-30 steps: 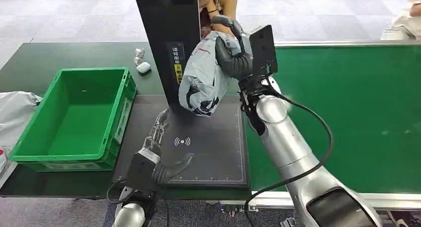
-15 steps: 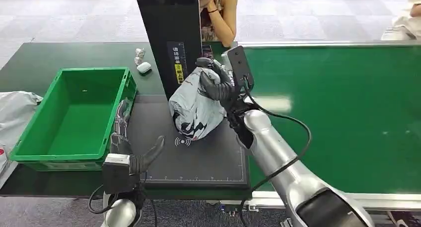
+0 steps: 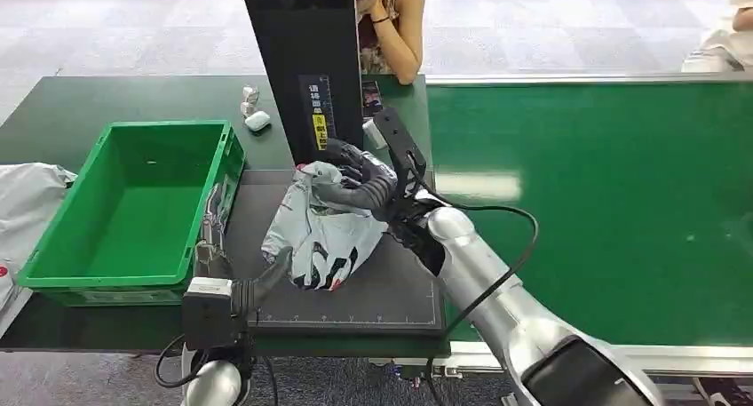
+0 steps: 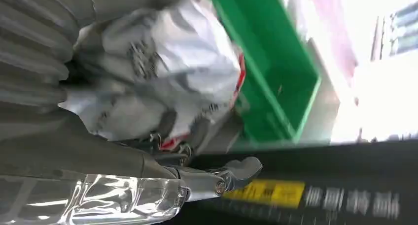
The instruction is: Moved the parcel from conveyor to table for the left to box.
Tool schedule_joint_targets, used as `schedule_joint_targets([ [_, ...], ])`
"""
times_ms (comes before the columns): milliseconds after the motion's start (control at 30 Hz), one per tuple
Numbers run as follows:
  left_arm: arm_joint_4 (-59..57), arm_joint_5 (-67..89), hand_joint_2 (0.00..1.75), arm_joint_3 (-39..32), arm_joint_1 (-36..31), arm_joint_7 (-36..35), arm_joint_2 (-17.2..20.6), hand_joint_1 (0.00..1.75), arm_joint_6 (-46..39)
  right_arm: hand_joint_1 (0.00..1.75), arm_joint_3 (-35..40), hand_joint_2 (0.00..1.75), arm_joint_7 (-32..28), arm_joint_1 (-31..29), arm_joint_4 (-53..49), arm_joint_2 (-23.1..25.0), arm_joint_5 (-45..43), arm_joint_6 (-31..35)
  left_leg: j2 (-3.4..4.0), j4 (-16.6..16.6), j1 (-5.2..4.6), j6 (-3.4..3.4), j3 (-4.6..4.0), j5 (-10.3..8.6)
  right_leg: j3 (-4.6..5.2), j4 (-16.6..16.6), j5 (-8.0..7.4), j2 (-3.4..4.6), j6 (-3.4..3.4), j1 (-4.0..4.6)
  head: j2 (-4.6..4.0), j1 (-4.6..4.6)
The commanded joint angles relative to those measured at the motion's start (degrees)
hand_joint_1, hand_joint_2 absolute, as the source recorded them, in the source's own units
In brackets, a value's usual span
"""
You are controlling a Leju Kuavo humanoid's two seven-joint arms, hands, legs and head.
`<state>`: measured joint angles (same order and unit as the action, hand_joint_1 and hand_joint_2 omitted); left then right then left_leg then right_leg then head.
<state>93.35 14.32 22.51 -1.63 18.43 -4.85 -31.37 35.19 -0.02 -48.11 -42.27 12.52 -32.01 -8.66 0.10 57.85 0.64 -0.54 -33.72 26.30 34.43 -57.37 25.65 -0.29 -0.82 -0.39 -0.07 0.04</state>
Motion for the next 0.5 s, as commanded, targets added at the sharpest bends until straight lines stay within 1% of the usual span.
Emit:
schedule_joint_targets([
  [33, -0.5, 0.5, 1.75, -2.7, 0.5, 0.1, 0.5, 0.00, 0.2, 0.00, -2.4, 1.75, -1.2, 8.2, -18.6, -4.3, -11.6, -3.0, -0.10, -0.1, 0.01, 0.03, 0.22, 0.02, -0.26, 0.2, 0.05, -0.08, 0.03, 0.02, 0.00, 0.00],
  [67, 0.1, 0.9, 1.75, -3.3, 1.1, 0.3, 0.4, 0.00, 0.2, 0.00, -2.3, 1.75, -2.5, 12.5, -23.3, -5.4, -12.7, -2.8, -0.21, -0.1, 0.04, 0.02, 0.19, 0.00, -0.26, 0.2, 0.06, -0.18, 0.02, 0.04, 0.00, 0.00],
  [100, 0.5, 1.0, 1.75, -3.6, 1.4, 0.4, 0.3, 0.00, 0.3, 0.00, -2.6, 1.75, -5.4, 16.0, -26.7, -6.2, -12.3, -2.3, -0.22, -0.1, 0.07, 0.01, 0.16, 0.00, -0.25, 0.2, 0.04, -0.20, 0.02, 0.07, 0.00, 0.00],
  [133, 1.2, 1.3, 1.75, -4.0, 2.1, 0.5, 0.2, 0.00, 0.1, 0.00, -2.9, 1.75, -7.5, 19.9, -30.0, -6.6, -11.9, -1.7, -0.33, -0.2, 0.08, 0.03, 0.32, -0.01, -0.45, 0.3, 0.06, -0.30, 0.04, 0.08, 0.00, 0.00],
  [200, 2.0, 1.8, 1.75, -4.3, 2.8, 0.4, 0.1, 0.00, 0.3, 0.00, -2.6, 1.75, -9.5, 23.5, -33.1, -7.2, -11.5, -1.4, -0.31, -0.3, 0.06, 0.04, 0.42, 0.03, -0.55, 0.4, 0.10, -0.29, 0.06, 0.07, 0.00, 0.00],
  [233, 2.3, 2.1, 1.75, -4.5, 3.1, 0.4, 0.0, 0.00, 0.2, 0.00, -3.3, 1.75, -11.1, 25.8, -34.7, -7.2, -10.9, -1.1, -0.22, -0.2, 0.05, 0.02, 0.30, 0.07, -0.39, 0.3, 0.10, -0.20, 0.06, 0.05, 0.00, 0.02],
  [267, 2.9, 2.6, 1.75, -4.8, 3.6, 0.3, -0.2, 0.00, 0.1, 0.00, -5.0, 1.75, -12.5, 29.1, -37.0, -6.9, -10.3, -0.3, -0.14, -0.1, 0.03, 0.01, 0.17, 0.08, -0.22, 0.2, 0.08, -0.12, 0.05, 0.03, 0.00, -0.02],
  [300, 3.9, 3.5, 1.75, -5.2, 4.4, -0.1, -0.4, 0.00, 0.2, 0.00, -7.3, 1.75, -14.3, 33.3, -39.9, -7.0, -7.9, 1.5, -0.20, -0.2, 0.03, 0.00, 0.31, 0.14, -0.38, 0.2, 0.13, -0.17, 0.06, 0.04, 0.00, 0.00],
  [333, 4.8, 4.3, 1.75, -5.6, 5.1, -0.6, -0.7, 0.00, 0.5, 0.00, -9.4, 1.75, -15.0, 36.5, -42.1, -7.0, -6.7, 2.2, -0.30, -0.2, 0.06, 0.01, 0.25, 0.13, -0.36, 0.2, 0.14, -0.28, 0.06, 0.06, 0.00, 0.00],
  [367, 5.5, 5.1, 1.75, -5.8, 5.4, -1.2, -1.0, 0.00, 0.9, 0.00, -11.2, 1.75, -15.0, 38.9, -43.7, -7.2, -5.8, 1.8, -0.35, -0.2, 0.05, 0.02, 0.31, 0.15, -0.42, 0.3, 0.19, -0.32, 0.06, 0.05, 0.00, 0.00],
  [400, 5.8, 5.3, 1.75, -5.8, 5.6, -1.4, -1.2, 0.00, 1.0, 0.00, -12.1, 1.75, -15.0, 39.7, -44.2, -7.1, -5.5, 1.8, -0.40, -0.1, 0.04, 0.02, 0.21, 0.14, -0.33, 0.2, 0.22, -0.37, 0.05, 0.05, 0.00, 0.02],
  [433, 6.2, 5.9, 1.75, -5.9, 5.9, -1.9, -1.4, 0.00, 1.3, 0.00, -13.6, 1.75, -15.2, 41.0, -45.0, -6.8, -4.2, 3.0, -0.50, -0.2, 0.04, 0.04, 0.33, 0.17, -0.50, 0.3, 0.30, -0.47, 0.09, 0.05, 0.00, 0.00],
  [500, 6.8, 6.7, 1.75, -5.7, 6.4, -2.5, -1.5, 0.00, 1.8, 0.00, -16.1, 1.75, -15.1, 43.3, -46.4, -6.4, -2.9, 4.6, -0.22, -0.1, 0.01, 0.06, 0.09, 0.19, -0.18, 0.2, 0.25, -0.23, 0.02, 0.01, 0.00, -0.02],
])
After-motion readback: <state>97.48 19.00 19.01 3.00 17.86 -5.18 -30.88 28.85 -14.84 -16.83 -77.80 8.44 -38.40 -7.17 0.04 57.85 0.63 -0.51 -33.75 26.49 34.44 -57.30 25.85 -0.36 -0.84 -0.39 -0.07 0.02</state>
